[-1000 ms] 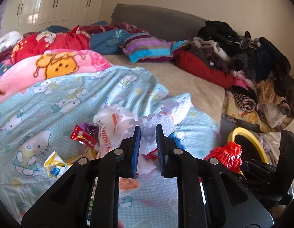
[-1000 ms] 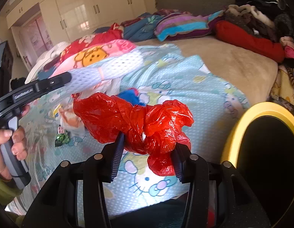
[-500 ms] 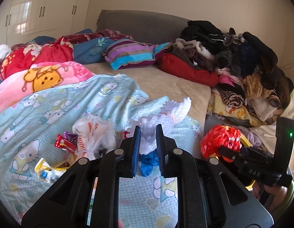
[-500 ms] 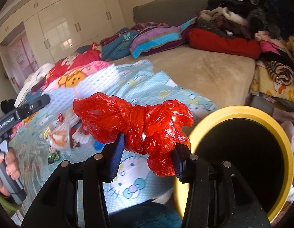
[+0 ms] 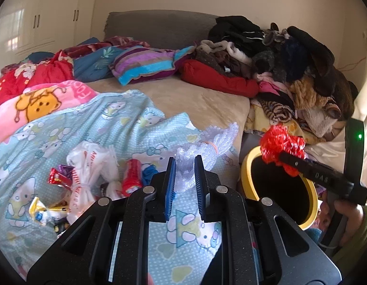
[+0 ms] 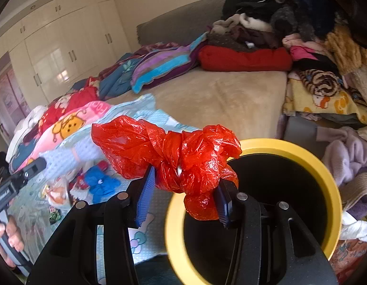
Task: Collect trash
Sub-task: 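Carry both held items over the yellow-rimmed bin and open both tools to drop them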
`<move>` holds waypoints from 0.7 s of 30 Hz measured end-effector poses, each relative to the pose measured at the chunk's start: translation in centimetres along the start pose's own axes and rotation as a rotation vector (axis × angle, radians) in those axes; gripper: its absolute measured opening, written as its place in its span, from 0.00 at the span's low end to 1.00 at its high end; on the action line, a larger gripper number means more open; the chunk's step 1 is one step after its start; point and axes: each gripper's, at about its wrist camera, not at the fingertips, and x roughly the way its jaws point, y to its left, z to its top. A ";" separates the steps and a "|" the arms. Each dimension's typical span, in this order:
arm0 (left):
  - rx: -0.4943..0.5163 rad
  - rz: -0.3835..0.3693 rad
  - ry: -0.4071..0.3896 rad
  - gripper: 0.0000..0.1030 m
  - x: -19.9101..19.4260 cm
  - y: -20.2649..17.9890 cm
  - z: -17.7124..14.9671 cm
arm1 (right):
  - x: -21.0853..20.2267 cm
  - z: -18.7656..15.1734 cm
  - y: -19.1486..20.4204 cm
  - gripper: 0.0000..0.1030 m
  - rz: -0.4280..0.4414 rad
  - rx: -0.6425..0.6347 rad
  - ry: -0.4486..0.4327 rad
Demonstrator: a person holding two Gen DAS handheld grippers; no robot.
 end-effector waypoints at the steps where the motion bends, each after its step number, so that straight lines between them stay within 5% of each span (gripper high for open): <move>1: 0.006 -0.004 0.003 0.11 0.1 -0.3 0.0 | -0.2 0.0 -0.4 0.42 -0.005 0.008 -0.004; 21: 0.125 -0.068 0.061 0.11 1.9 -5.7 -1.4 | -1.8 0.4 -7.1 0.43 -0.114 0.139 -0.031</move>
